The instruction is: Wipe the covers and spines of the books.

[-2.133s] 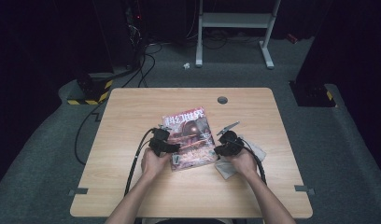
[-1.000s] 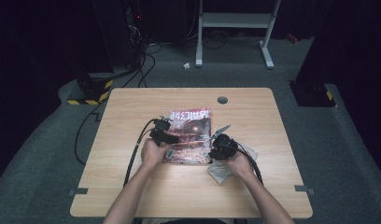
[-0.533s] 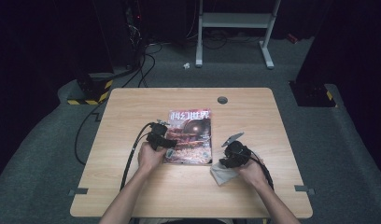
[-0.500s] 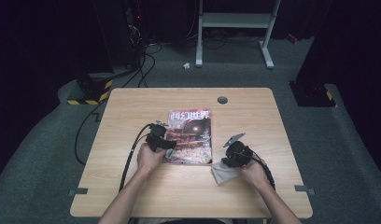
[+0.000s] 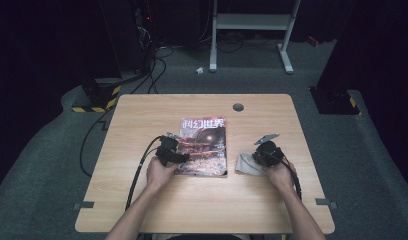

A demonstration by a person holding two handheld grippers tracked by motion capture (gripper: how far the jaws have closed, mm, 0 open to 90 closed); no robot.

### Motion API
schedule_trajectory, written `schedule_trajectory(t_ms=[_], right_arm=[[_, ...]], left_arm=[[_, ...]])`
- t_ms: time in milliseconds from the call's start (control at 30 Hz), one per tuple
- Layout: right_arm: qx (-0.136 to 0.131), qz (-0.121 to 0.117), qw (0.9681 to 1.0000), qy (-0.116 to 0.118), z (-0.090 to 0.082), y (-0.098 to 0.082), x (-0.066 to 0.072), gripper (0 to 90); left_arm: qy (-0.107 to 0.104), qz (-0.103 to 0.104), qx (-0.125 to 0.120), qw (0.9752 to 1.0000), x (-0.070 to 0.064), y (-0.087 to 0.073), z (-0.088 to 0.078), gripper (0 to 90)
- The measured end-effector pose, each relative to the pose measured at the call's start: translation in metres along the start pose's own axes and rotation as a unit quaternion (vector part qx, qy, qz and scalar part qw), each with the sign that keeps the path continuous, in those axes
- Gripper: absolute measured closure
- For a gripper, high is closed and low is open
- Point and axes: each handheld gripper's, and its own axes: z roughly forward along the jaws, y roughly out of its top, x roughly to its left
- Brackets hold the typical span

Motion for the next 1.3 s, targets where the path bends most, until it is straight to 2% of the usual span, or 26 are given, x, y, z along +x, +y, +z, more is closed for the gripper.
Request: schedule_trajectory(t_ms=[100,167,300,533,600,700,833,933,1033,1300], right_arm=[[-0.006,0.027,0.9995,-0.016,0.001,-0.001,-0.009,79.9],[-0.009,0.051,0.9984,-0.021,0.000,-0.003,-0.014,75.7],[-0.034,0.085,0.9957,-0.013,-0.014,-0.011,-0.023,70.2],[-0.079,0.098,0.9921,0.002,-0.041,-0.023,-0.021,64.4],[-0.088,0.097,0.9913,0.008,-0.046,-0.026,-0.019,63.3],[-0.098,0.092,0.9908,0.014,-0.052,-0.031,-0.014,63.3],[-0.101,0.080,0.9915,0.019,-0.057,-0.039,-0.005,63.8],[-0.110,0.081,0.9902,0.028,-0.058,-0.049,0.001,64.9],[-0.109,0.077,0.9906,0.031,-0.058,-0.056,0.007,65.4],[-0.108,0.063,0.9912,0.043,-0.055,-0.077,0.029,66.8]], left_arm=[[0.006,0.001,-0.001,1.0000,-0.001,0.000,-0.002,35.8],[0.008,0.004,-0.004,0.9999,-0.001,-0.001,-0.005,35.8],[0.007,0.001,-0.019,0.9998,0.001,-0.001,-0.016,35.8],[-0.001,-0.005,-0.060,0.9982,0.000,-0.010,-0.037,35.6],[-0.001,-0.005,-0.067,0.9977,0.001,-0.015,-0.043,35.5],[-0.004,-0.016,-0.076,0.9970,0.006,-0.026,-0.050,35.3],[0.002,-0.029,-0.082,0.9962,0.013,-0.042,-0.060,34.9],[0.009,-0.036,-0.090,0.9952,0.016,-0.052,-0.066,34.9],[0.018,-0.037,-0.097,0.9945,0.017,-0.062,-0.070,34.8],[0.023,-0.035,-0.101,0.9940,0.010,-0.084,-0.074,34.5]])
